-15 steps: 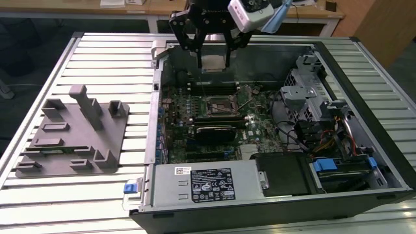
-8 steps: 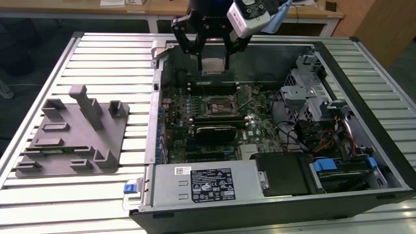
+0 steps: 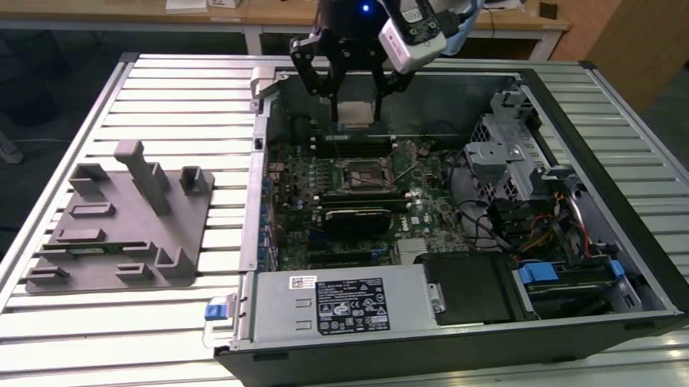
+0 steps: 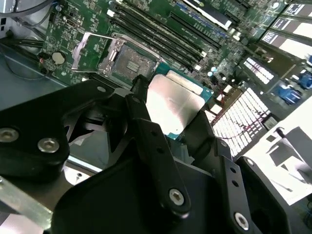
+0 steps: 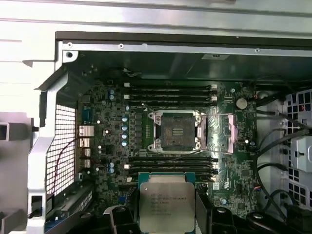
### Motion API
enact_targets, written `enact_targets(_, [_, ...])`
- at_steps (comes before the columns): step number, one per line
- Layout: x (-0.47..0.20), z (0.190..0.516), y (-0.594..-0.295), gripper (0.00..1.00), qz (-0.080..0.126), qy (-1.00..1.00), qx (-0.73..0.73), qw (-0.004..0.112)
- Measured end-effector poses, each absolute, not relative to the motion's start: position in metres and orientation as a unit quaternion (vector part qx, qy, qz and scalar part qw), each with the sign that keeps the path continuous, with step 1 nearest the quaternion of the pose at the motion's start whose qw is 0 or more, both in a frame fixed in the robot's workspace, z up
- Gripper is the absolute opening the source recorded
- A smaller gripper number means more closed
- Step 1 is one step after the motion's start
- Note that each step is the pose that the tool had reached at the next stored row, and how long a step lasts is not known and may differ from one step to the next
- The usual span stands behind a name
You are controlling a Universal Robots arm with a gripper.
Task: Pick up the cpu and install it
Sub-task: 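Pick up the cpu and move it towards the insertion slot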
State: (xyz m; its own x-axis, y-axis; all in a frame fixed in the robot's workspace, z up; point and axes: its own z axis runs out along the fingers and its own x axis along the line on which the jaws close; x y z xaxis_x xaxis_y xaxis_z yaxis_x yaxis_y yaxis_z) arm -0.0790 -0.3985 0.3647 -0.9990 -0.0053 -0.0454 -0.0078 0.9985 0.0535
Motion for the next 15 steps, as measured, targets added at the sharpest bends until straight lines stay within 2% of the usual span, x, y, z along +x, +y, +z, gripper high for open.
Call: enact_targets(15, [-0.067,0.337,-0.387,0.55,0.027,0.999,-0.003,0.019])
